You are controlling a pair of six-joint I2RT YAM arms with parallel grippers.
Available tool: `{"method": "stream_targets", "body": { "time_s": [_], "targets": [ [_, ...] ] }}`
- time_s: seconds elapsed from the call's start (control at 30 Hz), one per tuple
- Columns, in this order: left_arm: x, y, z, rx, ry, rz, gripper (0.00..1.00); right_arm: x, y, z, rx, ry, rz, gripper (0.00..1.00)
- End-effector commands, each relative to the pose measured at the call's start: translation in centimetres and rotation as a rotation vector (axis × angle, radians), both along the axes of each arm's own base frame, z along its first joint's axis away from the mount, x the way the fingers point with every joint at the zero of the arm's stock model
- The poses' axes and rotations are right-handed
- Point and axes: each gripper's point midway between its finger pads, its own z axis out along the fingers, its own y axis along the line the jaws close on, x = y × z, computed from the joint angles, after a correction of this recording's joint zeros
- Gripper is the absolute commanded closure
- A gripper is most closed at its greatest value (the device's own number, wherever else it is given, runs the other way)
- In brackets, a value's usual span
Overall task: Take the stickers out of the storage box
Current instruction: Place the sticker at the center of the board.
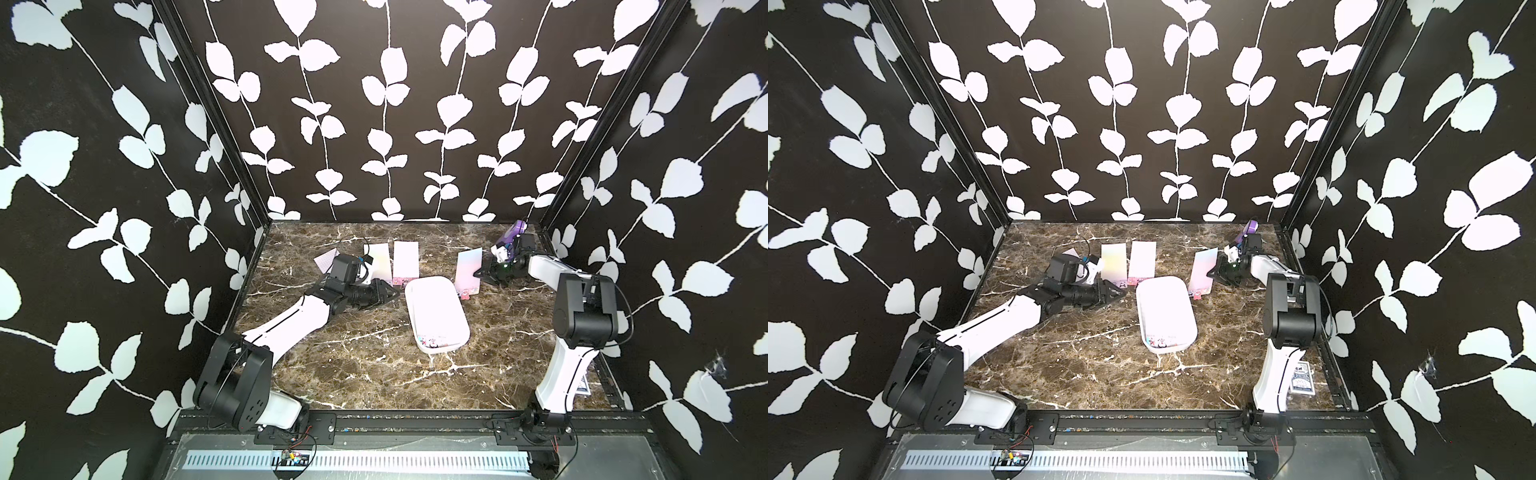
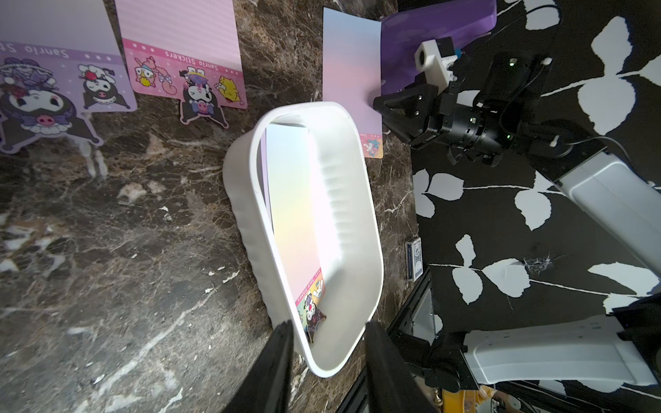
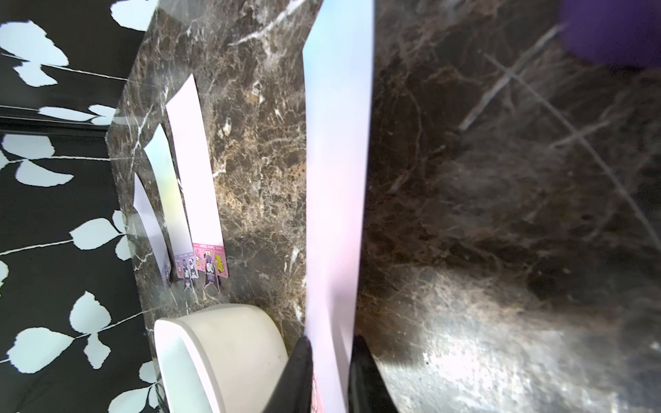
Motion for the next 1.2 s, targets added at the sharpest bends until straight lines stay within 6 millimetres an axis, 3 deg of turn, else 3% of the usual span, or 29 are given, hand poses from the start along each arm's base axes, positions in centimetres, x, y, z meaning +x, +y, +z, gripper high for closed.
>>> {"method": "stream_targets", "body": {
  "time_s": [0.0,0.13,0.4,0.5,0.57,0.6,0.67,0.8,0.9,1.03,1.17],
  "targets": [
    [-0.2,-0.3,1.3,-0.011,-0.018,-0.012,0.63,0.0,-0.6,1.0,-0.045,-0.016,0.006,0.70],
    [-0.2,0.0,1.2,0.017,-0.018,-0.014,0.63,-0.3,-1.3,1.8,-0.097,-0.024,-0.003,0.64],
    [-0.4,0.4,0.9,0.163,-0.042,-0.029,0.63,-1.7,-2.5,5.9,-0.195,-0.085,-0.021,0.62],
    [-0.5,-0.1,0.9,0.190,-0.050,-0.050,0.63,-2.6,-2.1,7.4,-0.187,-0.114,-0.016,0.62],
    [-0.5,-0.5,0.7,0.215,-0.052,-0.065,0.63,-3.3,-0.9,9.2,-0.170,-0.153,0.003,0.61],
    [-0.5,-0.6,0.6,0.228,-0.053,-0.070,0.63,-4.4,-0.2,8.8,-0.167,-0.139,0.018,0.61],
    [-0.5,-1.2,0.5,0.253,-0.056,-0.087,0.63,-5.9,1.9,10.5,-0.150,-0.185,0.055,0.60],
    [-0.4,-2.5,0.4,0.295,-0.063,-0.127,0.63,-9.0,6.9,11.6,-0.084,-0.239,0.139,0.60],
    [-0.2,-3.2,-0.1,0.339,-0.066,-0.150,0.63,-11.2,9.7,11.1,-0.070,-0.248,0.188,0.59],
    [0.2,-4.2,-0.7,0.365,-0.059,-0.171,0.63,-13.0,12.5,8.6,-0.077,-0.211,0.257,0.58],
    [0.9,-5.2,-0.9,0.376,-0.067,-0.177,0.64,-13.2,12.9,5.1,-0.158,-0.154,0.289,0.57]
  ]
}}
